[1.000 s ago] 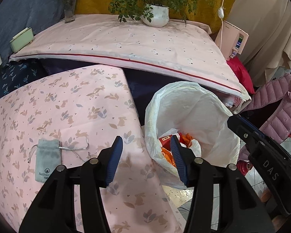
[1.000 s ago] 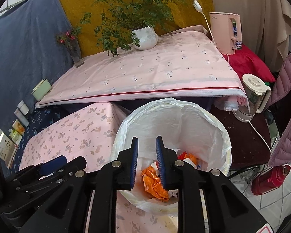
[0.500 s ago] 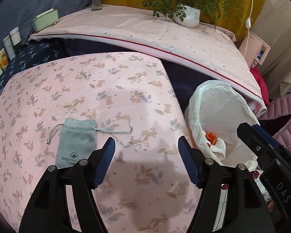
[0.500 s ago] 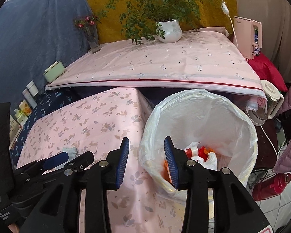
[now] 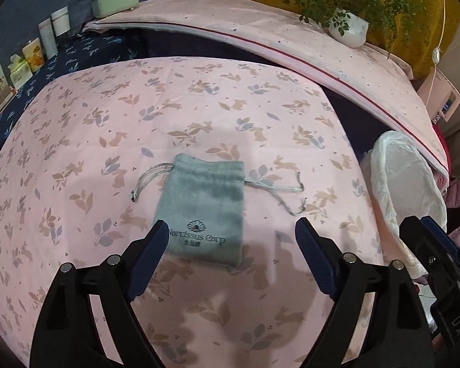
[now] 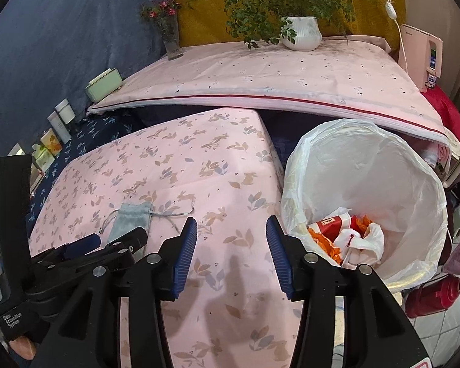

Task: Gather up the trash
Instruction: 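Move both open grippers back over the grey drawstring pouch, then grasp the grey Narcissus Carp drawstring pouch with the left gripper, then carry the grey pouch with the left gripper over the trash bin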

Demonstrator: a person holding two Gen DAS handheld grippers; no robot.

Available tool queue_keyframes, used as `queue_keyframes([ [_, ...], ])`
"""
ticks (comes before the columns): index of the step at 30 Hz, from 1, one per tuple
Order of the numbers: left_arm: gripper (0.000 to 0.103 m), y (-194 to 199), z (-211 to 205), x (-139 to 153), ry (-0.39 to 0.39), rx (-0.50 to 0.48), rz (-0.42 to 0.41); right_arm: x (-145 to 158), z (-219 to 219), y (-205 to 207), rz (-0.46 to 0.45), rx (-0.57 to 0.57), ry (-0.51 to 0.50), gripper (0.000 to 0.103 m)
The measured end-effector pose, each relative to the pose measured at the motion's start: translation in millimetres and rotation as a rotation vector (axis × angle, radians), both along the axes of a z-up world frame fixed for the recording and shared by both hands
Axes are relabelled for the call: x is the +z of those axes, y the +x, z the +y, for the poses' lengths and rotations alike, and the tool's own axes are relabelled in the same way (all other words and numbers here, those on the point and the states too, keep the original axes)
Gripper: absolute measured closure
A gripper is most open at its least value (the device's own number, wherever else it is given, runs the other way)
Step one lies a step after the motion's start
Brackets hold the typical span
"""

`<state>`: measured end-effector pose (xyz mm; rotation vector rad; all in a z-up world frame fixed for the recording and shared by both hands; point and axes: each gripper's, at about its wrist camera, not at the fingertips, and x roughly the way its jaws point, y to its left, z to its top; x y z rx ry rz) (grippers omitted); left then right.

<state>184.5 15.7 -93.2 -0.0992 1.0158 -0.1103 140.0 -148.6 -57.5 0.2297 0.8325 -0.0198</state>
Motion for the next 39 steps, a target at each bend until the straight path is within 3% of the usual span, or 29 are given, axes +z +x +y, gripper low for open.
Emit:
queue_keyframes([
  [10,0.022,12,25,-30,-0.013,0.035,0.061,-26,28,10,0.051,0.033,-0.011,0.056],
  [16,0.025,14,22,-33,0.006,0.011,0.043,-38,35,19,0.076,0.038,-0.011,0.056],
  [22,0.043,13,13,-33,0.06,-0.027,0.018,-48,38,25,0.097,0.036,-0.007,0.056],
  [27,0.077,11,13,-31,0.064,-0.049,0.01,-58,40,25,0.118,0.036,-0.003,0.056],
  [30,0.091,10,15,-31,0.042,-0.054,0.022,-61,41,24,0.123,0.037,0.001,0.056],
  [39,0.095,-1,22,-27,0.001,-0.043,0.04,-63,48,17,0.129,0.05,0.008,0.056],
])
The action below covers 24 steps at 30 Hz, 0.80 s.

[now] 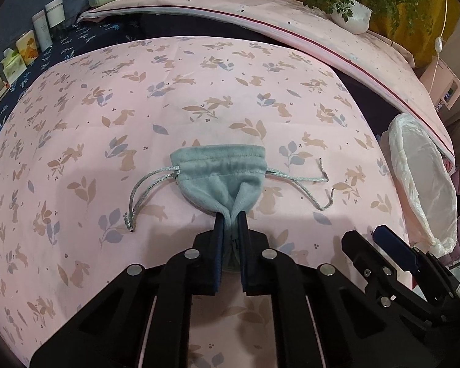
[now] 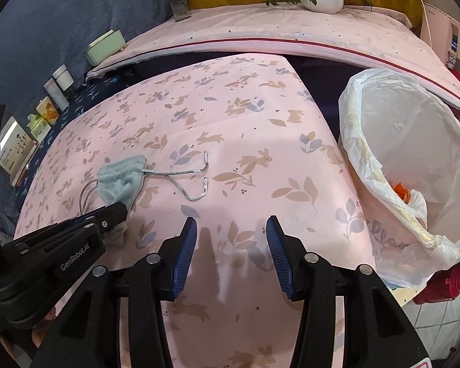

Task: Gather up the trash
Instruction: 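Carry the grey pouch with the left gripper over the trash bin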

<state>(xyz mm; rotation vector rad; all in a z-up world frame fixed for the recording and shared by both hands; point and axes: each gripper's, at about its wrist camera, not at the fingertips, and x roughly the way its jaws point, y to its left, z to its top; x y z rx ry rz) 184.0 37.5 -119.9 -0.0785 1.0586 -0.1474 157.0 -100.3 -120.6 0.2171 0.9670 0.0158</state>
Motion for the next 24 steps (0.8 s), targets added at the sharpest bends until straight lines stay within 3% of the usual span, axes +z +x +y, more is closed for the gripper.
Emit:
queue_keyframes([
  [12,0.095,-23,15,9,-0.009,0.039,-0.002,-4,8,-21,0.001,0.014,0.009,0.056],
  [24,0.095,-48,36,7,-0.06,0.085,0.013,-6,27,-44,-0.021,0.044,-0.068,0.06],
])
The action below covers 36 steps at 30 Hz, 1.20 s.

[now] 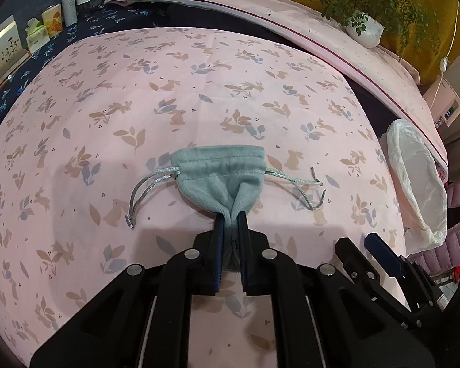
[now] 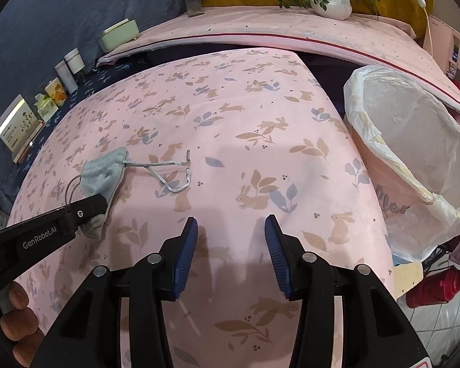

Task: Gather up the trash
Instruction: 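Carry the grey pouch with the left gripper over the trash bin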

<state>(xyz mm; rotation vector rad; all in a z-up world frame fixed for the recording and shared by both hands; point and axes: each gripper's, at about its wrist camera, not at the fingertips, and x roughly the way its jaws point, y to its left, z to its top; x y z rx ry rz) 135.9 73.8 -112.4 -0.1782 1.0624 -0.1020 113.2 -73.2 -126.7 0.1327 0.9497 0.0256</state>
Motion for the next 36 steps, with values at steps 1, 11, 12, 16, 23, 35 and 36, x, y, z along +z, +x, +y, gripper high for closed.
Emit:
queue_keyframes([
  [1,0.095,-2,0,1,-0.004,-0.002,-0.002,0,2,-2,-0.002,0.004,-0.008,0.06],
  [11,0.095,-22,-10,8,0.019,-0.032,-0.021,-2,16,-24,-0.017,0.051,-0.106,0.078],
  [12,0.095,-24,-11,8,0.02,-0.036,-0.023,-1,16,-25,-0.016,0.054,-0.104,0.082],
  [16,0.095,-32,-16,12,0.034,-0.055,-0.035,-1,14,-32,-0.005,0.064,-0.081,0.096],
  [23,0.095,-43,-27,24,0.035,-0.082,-0.055,6,2,-40,-0.003,0.045,-0.034,0.102],
  [35,0.095,-49,-72,55,0.037,-0.175,-0.112,45,-45,-49,-0.091,-0.034,0.028,0.102],
  [36,0.095,-49,-78,58,0.038,-0.187,-0.118,48,-50,-50,-0.099,-0.041,0.031,0.102],
])
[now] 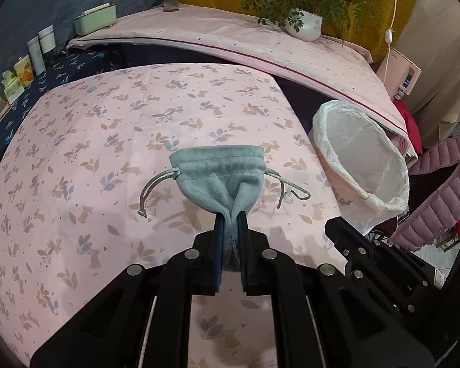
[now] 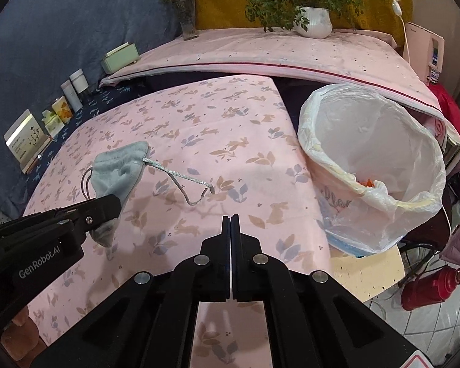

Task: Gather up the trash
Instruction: 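Carry the grey pouch with the left gripper over the trash bin, then lower the pouch into the bin and open the left gripper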

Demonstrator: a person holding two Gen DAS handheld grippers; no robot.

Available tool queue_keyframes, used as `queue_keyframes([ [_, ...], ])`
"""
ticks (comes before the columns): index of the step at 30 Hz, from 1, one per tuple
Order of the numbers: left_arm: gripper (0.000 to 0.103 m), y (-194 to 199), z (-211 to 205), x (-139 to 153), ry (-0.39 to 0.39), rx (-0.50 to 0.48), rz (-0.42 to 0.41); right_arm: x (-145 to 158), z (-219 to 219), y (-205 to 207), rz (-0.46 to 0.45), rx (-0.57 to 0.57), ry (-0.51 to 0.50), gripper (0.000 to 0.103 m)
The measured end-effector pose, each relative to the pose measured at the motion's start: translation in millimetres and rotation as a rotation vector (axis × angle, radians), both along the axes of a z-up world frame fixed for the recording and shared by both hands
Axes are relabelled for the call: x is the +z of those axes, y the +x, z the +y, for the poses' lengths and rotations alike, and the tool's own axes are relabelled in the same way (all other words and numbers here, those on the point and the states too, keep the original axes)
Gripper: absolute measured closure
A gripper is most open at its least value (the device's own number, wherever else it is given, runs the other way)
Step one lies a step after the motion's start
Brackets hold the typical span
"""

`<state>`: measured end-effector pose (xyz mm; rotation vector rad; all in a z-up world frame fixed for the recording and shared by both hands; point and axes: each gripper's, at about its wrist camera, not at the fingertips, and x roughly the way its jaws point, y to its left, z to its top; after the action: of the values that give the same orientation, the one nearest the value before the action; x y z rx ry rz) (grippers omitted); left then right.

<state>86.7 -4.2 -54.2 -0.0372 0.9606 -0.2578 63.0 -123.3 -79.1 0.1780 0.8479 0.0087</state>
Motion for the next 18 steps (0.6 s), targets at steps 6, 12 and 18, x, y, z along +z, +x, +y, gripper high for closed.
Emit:
queue_keyframes([
  [6,0.095,3,-43,16,0.007,-0.077,-0.032,14,-33,-4,-0.038,-0.055,0.014,0.102],
  [12,0.095,13,-91,32,0.013,-0.151,-0.061,27,-74,-3,-0.071,-0.128,0.011,0.102],
  [18,0.095,23,-138,42,0.021,-0.23,-0.085,36,-116,0,-0.096,-0.202,-0.002,0.102],
])
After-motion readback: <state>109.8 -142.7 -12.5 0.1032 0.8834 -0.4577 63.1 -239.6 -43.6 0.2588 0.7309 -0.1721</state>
